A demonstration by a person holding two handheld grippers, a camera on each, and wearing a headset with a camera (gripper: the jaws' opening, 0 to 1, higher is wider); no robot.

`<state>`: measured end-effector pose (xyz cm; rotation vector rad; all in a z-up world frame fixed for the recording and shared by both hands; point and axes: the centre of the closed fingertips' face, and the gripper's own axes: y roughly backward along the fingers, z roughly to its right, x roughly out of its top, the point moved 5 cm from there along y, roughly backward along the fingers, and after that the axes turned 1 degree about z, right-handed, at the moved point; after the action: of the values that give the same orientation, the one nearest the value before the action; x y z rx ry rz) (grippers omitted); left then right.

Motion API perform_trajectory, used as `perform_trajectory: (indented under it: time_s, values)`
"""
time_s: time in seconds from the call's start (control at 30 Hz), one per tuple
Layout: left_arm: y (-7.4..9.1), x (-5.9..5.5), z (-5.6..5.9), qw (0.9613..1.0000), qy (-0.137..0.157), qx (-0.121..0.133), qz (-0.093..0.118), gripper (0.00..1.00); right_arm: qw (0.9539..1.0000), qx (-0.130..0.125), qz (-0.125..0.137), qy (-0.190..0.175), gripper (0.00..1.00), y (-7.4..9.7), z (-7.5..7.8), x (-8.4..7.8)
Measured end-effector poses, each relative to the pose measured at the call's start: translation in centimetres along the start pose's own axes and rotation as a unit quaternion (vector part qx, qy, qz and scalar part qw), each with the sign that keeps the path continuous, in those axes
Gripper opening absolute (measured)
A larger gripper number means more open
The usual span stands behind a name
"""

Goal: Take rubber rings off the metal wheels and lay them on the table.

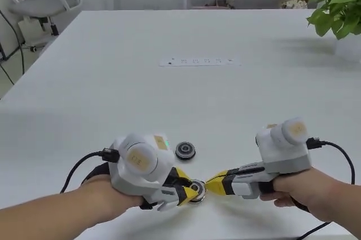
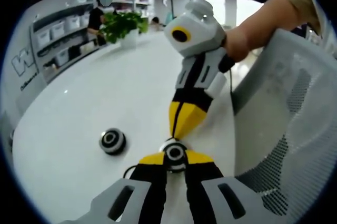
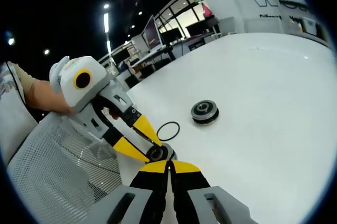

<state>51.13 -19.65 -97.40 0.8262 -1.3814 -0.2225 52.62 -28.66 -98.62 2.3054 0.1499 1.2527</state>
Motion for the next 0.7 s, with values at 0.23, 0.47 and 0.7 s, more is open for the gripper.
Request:
perform_trajectory:
  time_s: [0.23,0.47,0.7]
  values:
    - [0.0,0.0,0.1,1.0,0.003,0.004,-0.003,0.12,1.0,0.005,0.004,-0.002,0.0,0.0,-0.3,0.1]
    - [-0.1,0.1,0.1,1.0,0.005,0.006,-0.005,0.12,0.9999,0.012,0.0,0.005,0.0,-0.1,-0.9,0.2]
    - [-0.1,0.1,0.2,1.0,0.005,0.004,-0.005,0.12,0.9997,0.019,-0.004,0.013,0.0,-0.3,-1.2,0.2]
